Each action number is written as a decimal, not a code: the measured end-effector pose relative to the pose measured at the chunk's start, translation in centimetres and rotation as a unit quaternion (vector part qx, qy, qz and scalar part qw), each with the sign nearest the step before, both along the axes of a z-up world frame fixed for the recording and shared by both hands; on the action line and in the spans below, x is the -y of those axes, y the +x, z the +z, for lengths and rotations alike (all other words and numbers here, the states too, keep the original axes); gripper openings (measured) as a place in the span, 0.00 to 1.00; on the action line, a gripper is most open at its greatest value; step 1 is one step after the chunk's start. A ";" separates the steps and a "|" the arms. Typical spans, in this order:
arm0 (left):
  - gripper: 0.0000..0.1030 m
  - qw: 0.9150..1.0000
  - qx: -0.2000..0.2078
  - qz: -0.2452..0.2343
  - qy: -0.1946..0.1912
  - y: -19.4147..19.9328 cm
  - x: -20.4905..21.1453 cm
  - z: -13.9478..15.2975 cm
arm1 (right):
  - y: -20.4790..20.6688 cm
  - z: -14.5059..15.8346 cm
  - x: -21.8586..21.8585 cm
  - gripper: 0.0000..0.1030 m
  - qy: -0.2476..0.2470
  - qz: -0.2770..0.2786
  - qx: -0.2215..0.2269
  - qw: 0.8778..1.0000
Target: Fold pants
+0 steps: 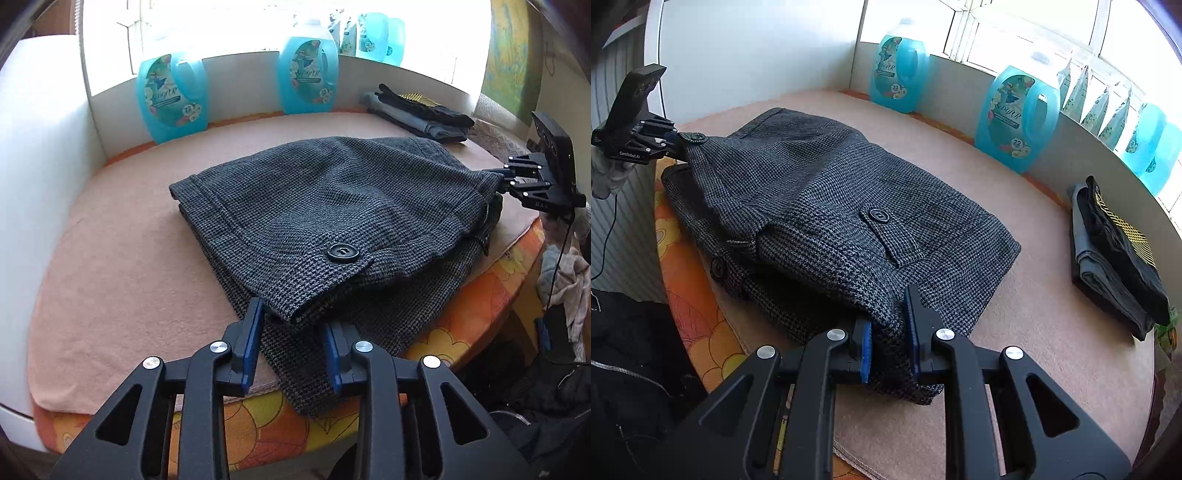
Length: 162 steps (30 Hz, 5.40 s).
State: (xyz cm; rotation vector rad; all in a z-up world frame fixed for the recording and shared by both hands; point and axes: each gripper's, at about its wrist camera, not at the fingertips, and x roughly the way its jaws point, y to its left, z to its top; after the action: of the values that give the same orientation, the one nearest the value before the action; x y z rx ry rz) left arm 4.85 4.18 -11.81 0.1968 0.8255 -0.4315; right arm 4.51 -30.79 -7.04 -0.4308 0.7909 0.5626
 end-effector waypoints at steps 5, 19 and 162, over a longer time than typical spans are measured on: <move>0.34 0.998 0.030 -0.013 0.055 -0.4 0.8 0.5 | -0.2 0.4 -0.1 0.23 -0.013 -0.003 0.006 1.000; 0.13 0.989 0.051 -0.095 0.103 -0.3 3.2 0.4 | -0.9 1.2 -0.6 0.41 -0.051 0.013 0.040 0.998; 0.29 1.000 -0.015 -0.020 0.006 13.1 1.2 2.0 | 15.9 4.1 -13.2 0.20 0.127 0.061 -0.114 0.983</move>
State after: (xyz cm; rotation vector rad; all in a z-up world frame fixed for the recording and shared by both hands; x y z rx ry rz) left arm 18.00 2.93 -9.85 0.2183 0.8551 -0.4688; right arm 20.41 -17.59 -2.91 -0.1819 0.9013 0.8278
